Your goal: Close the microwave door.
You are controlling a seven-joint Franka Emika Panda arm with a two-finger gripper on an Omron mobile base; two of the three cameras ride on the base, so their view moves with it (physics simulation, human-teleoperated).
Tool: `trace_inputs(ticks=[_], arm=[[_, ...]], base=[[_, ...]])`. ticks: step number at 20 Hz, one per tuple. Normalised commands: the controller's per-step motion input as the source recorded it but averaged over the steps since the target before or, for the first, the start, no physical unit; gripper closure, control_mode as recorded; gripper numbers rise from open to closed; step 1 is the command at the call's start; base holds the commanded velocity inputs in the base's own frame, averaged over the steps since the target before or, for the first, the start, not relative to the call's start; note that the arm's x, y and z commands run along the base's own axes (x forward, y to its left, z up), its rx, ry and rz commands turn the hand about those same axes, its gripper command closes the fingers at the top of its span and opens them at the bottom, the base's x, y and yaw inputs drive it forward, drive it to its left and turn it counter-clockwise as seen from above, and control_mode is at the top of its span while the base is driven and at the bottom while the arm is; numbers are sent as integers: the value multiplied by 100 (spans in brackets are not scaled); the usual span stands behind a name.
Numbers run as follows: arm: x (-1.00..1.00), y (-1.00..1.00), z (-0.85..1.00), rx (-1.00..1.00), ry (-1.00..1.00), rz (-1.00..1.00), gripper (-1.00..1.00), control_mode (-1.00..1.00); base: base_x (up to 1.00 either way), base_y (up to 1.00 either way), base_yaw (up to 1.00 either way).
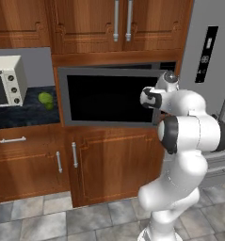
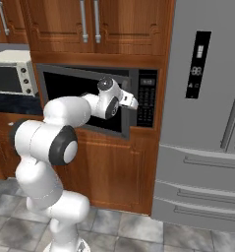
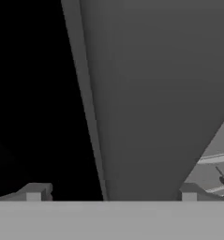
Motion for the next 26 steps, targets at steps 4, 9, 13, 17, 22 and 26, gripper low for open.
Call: trace_inputs(ticks=[4,9,13,17,22,26], arm=[[70,-30,37,14,7,4,-100,-100],[54,-3,1,1,1,2,-100,-100],[45,1,0,0,-1,0,-100,-100],[39,10,0,-2,-4,0,-100,-100],[55,3,0,-1,-2,0,-100,-100],[56,0,0,-1,-2,0,-100,-100]], base=[[0,0,0],[0,0,0],[0,0,0],[0,0,0],[0,0,0],[0,0,0]])
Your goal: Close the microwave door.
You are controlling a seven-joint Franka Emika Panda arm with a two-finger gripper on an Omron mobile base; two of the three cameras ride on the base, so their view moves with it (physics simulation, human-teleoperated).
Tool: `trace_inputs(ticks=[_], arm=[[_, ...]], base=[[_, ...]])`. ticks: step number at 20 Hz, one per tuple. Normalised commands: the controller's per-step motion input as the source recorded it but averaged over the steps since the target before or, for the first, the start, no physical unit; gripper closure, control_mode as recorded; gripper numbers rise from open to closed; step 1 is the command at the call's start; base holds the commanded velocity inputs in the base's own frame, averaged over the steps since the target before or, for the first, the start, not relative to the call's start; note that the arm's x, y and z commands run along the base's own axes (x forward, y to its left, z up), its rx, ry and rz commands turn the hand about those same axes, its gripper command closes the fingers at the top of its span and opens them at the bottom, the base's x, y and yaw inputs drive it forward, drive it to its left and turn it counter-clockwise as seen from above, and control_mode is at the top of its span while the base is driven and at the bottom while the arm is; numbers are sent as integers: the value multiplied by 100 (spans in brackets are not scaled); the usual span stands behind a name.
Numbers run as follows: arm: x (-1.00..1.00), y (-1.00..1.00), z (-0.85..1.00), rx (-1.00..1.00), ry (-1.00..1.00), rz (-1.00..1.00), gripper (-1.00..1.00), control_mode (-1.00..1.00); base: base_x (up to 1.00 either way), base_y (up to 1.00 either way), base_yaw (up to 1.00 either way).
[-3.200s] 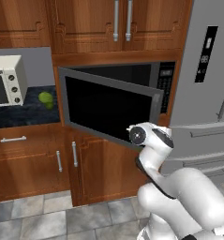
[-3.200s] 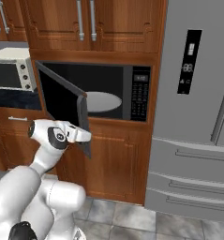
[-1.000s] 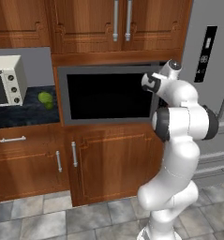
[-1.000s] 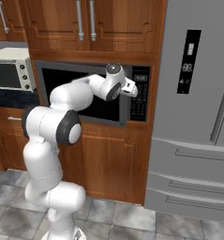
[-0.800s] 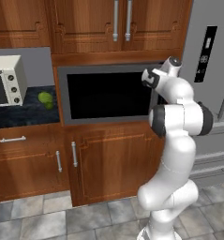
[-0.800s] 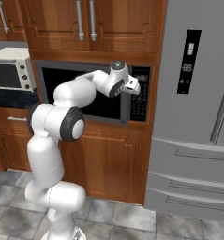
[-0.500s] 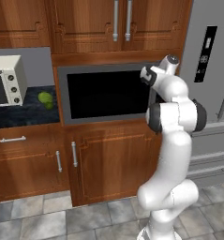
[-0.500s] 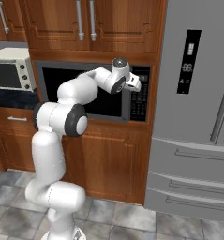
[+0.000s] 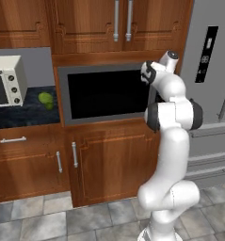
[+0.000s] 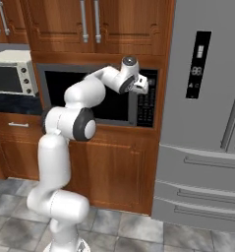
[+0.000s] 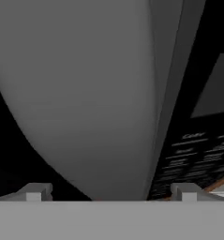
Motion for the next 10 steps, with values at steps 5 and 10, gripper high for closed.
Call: trace_inputs(ticks=[5,10], arm=[[58,0,-2,-1,-4,0,-100,-100],[20,0,-14,-1,-18,0,-100,-100]], base=[[0,0,0],[0,0,0]])
